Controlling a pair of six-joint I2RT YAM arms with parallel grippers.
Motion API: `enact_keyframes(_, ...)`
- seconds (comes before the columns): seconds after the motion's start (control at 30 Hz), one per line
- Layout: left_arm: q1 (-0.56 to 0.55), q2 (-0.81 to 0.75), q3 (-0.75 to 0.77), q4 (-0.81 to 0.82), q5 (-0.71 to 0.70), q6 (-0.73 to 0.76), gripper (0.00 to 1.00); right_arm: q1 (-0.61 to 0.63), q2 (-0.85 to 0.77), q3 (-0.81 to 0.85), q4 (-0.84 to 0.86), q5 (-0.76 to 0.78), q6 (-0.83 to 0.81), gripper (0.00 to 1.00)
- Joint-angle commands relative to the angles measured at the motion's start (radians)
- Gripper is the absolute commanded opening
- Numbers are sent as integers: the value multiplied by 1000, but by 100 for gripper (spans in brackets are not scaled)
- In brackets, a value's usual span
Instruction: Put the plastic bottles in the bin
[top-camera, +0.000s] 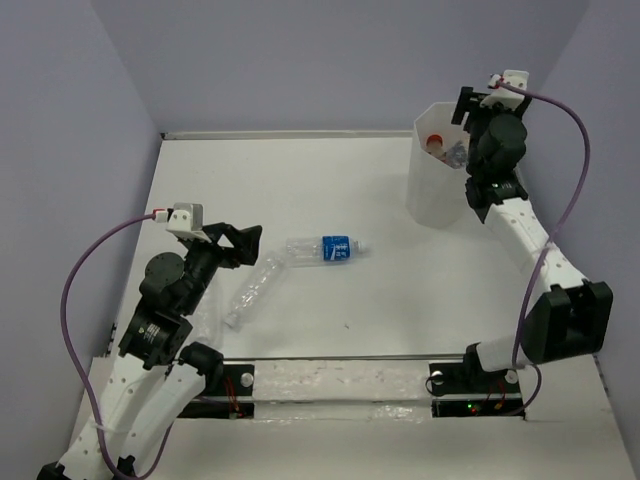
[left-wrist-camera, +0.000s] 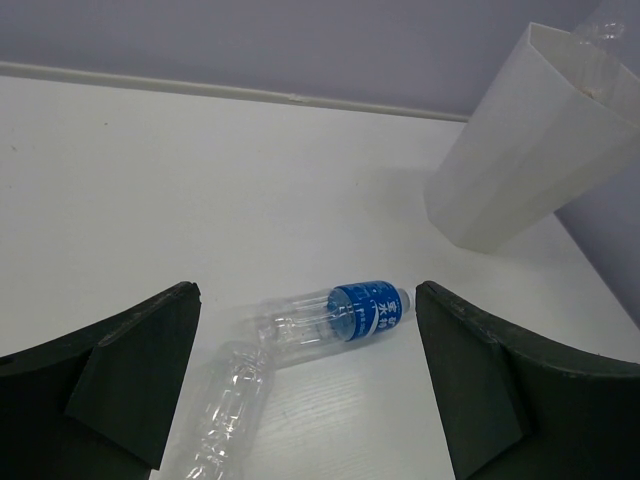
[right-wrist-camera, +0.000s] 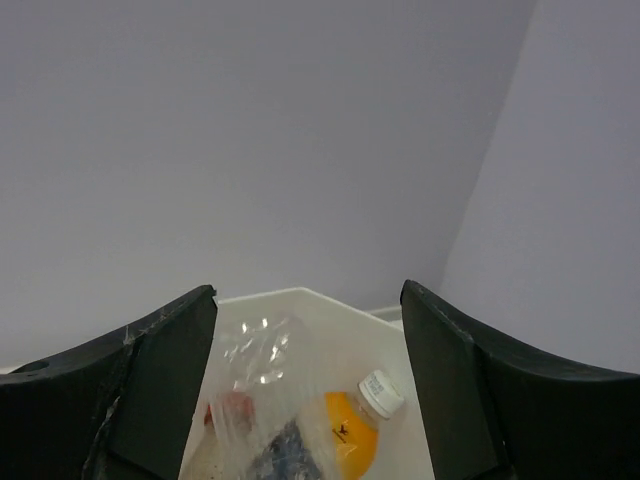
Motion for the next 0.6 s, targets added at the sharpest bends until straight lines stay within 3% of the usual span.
enact_keyframes(0.0,3,-6,33,49,17,6,99,-5,-190,-2,-1,-128,135,78)
enact_keyframes(0.07,3,-9,35,49,13,6,99,-5,-254,-10,-108,-227,228,72)
enact_keyframes(0.13,6,-13,35,45,8,9,99,-5,-282,-14,-230,-429,320,64)
enact_keyframes(0.2,12,-15,36,44,0,9,99,18,-279,-14,-308,-683,356,47)
enact_keyframes(0.23,15,-16,36,42,-3,10,99,70,-269,-16,-391,-735,356,33)
enact_keyframes(0.3,20,-18,38,42,-6,10,99,160,-223,-19,-484,-777,313,16)
enact_keyframes(0.37,26,-21,39,39,-18,13,99,316,-184,-30,-578,-736,209,7)
enact_keyframes(0.4,28,-23,39,39,-21,15,99,355,-134,-28,-626,-725,140,8)
enact_keyframes(0.47,34,-26,42,36,-30,15,99,436,-76,-16,-658,-725,104,21)
enact_keyframes(0.53,38,-29,44,33,-38,16,99,476,19,11,-719,-712,63,46)
enact_keyframes(0.57,43,-33,45,29,-50,16,99,496,49,42,-739,-682,46,71)
